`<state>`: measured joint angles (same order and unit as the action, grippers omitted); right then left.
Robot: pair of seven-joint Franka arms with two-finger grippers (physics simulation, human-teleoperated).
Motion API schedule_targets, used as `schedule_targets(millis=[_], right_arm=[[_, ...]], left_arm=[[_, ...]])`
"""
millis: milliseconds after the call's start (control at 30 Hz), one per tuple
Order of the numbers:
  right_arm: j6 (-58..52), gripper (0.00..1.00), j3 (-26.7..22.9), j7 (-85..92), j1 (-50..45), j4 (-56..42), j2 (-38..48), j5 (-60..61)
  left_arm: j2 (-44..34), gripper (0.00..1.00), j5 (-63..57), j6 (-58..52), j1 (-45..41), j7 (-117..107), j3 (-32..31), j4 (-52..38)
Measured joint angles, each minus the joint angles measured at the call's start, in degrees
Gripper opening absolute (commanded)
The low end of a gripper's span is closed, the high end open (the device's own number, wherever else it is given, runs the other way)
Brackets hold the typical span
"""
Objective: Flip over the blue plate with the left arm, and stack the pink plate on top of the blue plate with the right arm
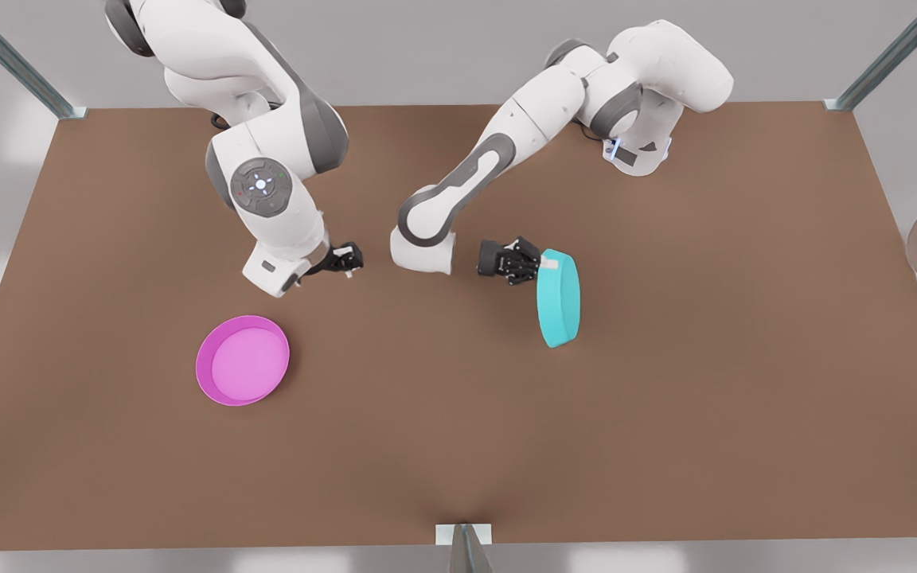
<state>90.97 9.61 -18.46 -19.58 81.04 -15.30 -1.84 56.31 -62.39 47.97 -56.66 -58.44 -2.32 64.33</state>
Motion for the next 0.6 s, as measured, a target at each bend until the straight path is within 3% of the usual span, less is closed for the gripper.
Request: schedule_targets(millis=[267, 333, 433, 500, 600], right_arm=[[-2.37, 1.0, 0.01, 2.16, -3.17, 0.11, -1.8, 0.9], [-7.78, 1.0, -0.29, 4.23, 4.09, 0.96, -2.88, 0.6], [-5.79, 1.0, -0.4, 7.38, 18.81, 2.01, -6.56, -0.56], [-1.11, 1.0, -0.32, 8.85, 19.8, 1.98, -9.42, -7.57], [2.43, 1.0, -0.29, 16.06, 22.95, 1.82, -13.43, -7.48]], left_arm=[[4.61, 0.21, -3.72, -1.86, -1.69, -5.92, 0.0, 0.0], [5.7, 0.21, -4.04, -2.05, -2.11, -6.69, 0.0, 0.0], [7.49, 0.21, -4.18, -2.41, -2.92, -6.68, 0.0, 0.0], [8.18, 0.21, -4.13, -2.57, -3.16, -6.7, 0.01, 0.0], [8.52, 0.21, -4.03, -2.67, -3.27, -6.73, 0.01, 0.0]])
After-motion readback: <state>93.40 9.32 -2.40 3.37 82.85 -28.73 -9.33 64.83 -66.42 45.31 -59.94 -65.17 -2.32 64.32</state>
